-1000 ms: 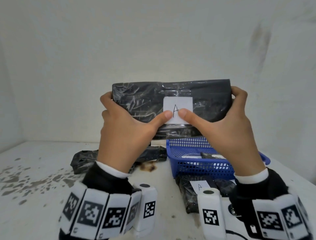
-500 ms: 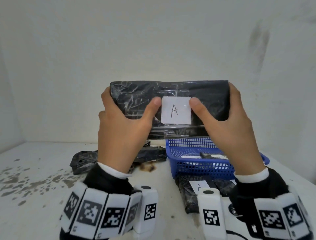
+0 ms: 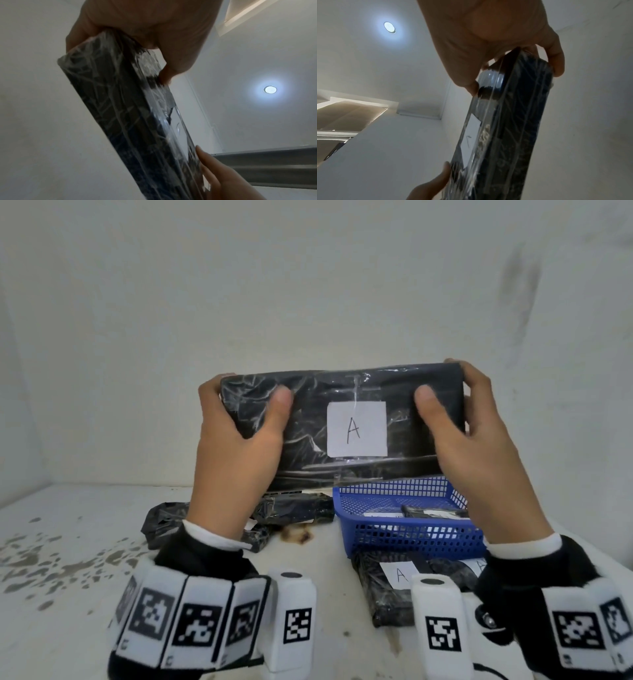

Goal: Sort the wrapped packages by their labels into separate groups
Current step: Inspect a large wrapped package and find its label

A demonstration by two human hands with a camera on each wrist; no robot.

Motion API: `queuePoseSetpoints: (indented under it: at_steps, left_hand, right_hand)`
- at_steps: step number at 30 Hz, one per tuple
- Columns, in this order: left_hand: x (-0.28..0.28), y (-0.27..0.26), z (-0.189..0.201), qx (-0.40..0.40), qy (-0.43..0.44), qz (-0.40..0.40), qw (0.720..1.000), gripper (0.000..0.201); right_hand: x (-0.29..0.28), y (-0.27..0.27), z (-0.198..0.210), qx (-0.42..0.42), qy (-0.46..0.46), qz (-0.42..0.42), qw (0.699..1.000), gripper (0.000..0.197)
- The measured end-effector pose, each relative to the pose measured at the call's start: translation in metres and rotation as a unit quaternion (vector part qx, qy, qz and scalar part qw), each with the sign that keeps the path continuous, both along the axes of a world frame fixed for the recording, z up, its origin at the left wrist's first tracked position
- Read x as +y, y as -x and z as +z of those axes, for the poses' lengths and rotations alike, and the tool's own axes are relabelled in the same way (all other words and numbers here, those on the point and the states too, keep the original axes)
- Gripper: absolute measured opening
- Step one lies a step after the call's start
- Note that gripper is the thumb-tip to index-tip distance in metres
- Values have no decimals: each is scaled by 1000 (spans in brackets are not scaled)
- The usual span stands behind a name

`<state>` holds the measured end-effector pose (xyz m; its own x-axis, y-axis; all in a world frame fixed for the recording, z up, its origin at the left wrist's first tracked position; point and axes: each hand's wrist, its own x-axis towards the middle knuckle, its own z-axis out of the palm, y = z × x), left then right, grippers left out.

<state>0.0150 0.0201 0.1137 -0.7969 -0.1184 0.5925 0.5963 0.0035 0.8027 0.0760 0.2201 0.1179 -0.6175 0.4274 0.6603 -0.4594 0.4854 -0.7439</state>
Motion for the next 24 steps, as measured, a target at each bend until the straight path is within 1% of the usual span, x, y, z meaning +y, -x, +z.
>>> queuePoseSetpoints:
  at_steps: [4, 9, 12, 17, 22, 24]
  left_hand:
    - [-2, 3, 1, 9, -14, 2, 1000, 24]
    - [-4, 1, 6, 4, -52, -16, 999, 12]
    - [-4, 1, 7, 11, -61, -21, 998, 10]
    - [-3, -1, 7, 12, -62, -36, 997, 6]
    - [-1, 0, 4, 9, -46, -2, 999, 6]
    - [1, 0, 2, 13, -33, 3, 999, 7]
  right_hand:
    - [5, 0, 4, -16, 27, 23, 999, 27]
    - [5, 2, 5, -31, 39, 30, 998, 16]
    - [3, 2, 4, -28, 31, 21, 999, 12]
    - [-2, -1, 2, -24, 14, -3, 1000, 24]
    - [-5, -1, 0, -18, 16, -35, 999, 30]
    - [-10, -2, -1, -27, 11, -41, 999, 38]
